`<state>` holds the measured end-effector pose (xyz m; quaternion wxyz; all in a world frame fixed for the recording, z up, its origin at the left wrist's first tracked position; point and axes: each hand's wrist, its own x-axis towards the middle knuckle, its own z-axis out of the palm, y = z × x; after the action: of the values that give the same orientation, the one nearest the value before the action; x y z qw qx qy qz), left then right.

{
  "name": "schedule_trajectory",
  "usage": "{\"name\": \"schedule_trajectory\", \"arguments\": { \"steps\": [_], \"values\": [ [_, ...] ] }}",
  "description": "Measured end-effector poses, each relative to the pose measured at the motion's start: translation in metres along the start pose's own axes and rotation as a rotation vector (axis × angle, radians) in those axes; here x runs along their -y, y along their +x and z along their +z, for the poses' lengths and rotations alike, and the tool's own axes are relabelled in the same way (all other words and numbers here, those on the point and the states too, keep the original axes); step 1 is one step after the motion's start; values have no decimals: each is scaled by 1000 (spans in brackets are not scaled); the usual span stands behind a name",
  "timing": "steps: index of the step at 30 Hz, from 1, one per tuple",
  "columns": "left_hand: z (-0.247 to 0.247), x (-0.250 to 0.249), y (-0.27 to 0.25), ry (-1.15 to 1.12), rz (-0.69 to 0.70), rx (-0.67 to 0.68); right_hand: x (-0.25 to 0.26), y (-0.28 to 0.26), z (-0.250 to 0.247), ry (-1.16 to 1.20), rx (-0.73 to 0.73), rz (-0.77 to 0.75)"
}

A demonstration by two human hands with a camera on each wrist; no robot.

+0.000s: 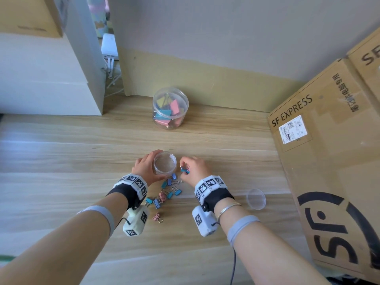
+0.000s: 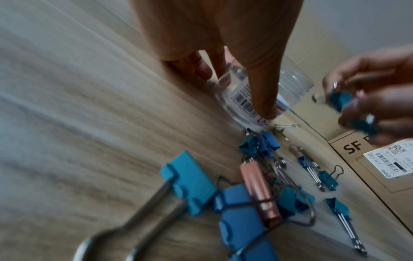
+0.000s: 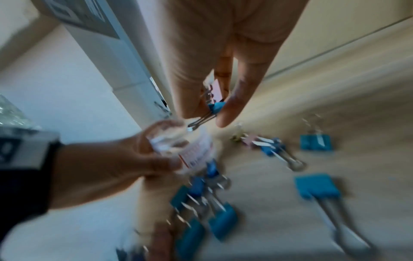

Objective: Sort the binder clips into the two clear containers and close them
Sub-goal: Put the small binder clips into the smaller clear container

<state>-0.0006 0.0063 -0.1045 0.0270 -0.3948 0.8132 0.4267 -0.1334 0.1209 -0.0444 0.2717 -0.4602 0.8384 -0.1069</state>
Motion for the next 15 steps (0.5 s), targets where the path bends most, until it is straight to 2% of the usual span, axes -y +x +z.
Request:
{"name": "schedule_trajectory", "arguments": {
  "steps": [3, 6, 9, 11, 13, 15],
  "values": [
    [2, 2, 2, 6, -52, 23, 20, 8, -11, 51, -61, -79],
    [3, 5, 3, 24, -64, 35, 39, 14, -9, 71, -31, -104],
    [2, 11, 2, 19, -41, 20, 41, 17, -3, 120, -70, -96],
    [-2, 15, -1, -1, -30, -12, 32, 16, 0, 126, -121, -35],
    [-7, 20, -6, -19, -23, -43, 21, 12, 5, 58, -35, 56],
    [-11, 25, -11, -31, -16, -59, 14, 3, 16, -24, 186, 94]
  ]
}}
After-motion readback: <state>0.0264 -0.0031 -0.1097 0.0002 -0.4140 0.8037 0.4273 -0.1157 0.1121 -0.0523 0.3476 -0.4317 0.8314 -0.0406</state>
